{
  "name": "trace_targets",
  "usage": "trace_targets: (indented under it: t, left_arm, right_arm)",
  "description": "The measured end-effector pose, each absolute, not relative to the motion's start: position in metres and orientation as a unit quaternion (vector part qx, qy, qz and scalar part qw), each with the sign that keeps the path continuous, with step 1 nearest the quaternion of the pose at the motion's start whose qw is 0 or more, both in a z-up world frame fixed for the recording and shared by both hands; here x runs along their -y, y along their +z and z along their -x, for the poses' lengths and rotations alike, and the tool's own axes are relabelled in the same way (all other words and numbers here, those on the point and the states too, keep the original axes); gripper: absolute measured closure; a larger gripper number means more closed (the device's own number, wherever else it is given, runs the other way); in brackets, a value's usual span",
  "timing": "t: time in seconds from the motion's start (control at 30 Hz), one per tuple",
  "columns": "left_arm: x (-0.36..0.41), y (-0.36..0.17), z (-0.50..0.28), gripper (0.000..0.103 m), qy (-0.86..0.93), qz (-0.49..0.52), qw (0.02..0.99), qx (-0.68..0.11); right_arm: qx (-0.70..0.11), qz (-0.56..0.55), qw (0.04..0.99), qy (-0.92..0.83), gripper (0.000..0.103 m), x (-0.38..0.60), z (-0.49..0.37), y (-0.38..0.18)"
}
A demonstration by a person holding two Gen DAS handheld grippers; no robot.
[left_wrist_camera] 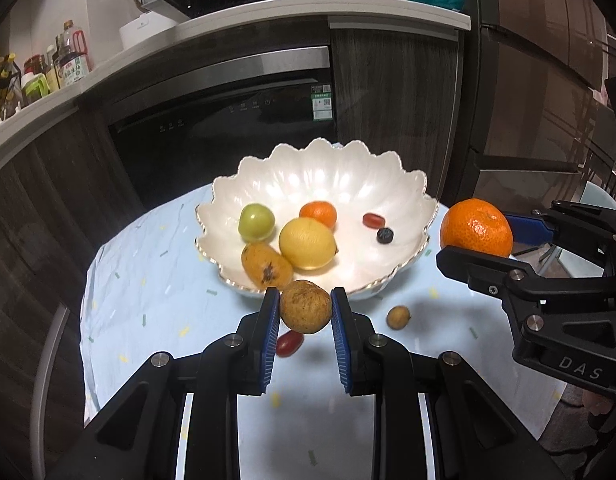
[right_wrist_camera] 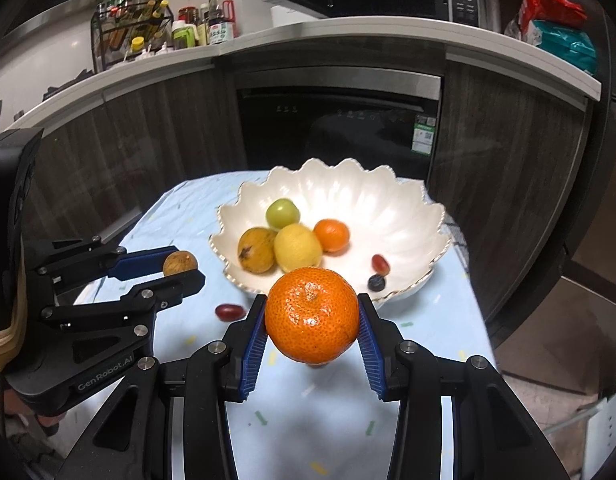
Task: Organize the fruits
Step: 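Lift the brown fruit and mandarin and carry them over the white bowl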
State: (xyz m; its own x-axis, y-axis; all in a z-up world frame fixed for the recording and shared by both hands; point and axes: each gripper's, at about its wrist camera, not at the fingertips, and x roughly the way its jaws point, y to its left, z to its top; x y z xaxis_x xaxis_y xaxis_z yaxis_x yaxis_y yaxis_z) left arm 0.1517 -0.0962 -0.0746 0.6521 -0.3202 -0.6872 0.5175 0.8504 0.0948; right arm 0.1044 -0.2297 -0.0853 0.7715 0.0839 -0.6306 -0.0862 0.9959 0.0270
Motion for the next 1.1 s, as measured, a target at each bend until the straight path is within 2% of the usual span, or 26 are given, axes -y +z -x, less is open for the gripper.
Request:
trace_targets:
  t: [0.57, 1.1]
  left_arm:
    - [0.124, -0.061, -0.182, 0.077, -0.226, -0.123, 0.901, -0.350]
    - [0.149, -0.073, -0.206, 0.077, -0.259, -0.119, 0.883, -0.372]
  right_arm:
    - [-0.323, -0.002, 0.946, 0.023, 0.059, 0.259, -0.129, -0.071]
    - [-0.331, -0.005, 0.943, 0.017, 0.059, 0.277, -0.162, -0.074]
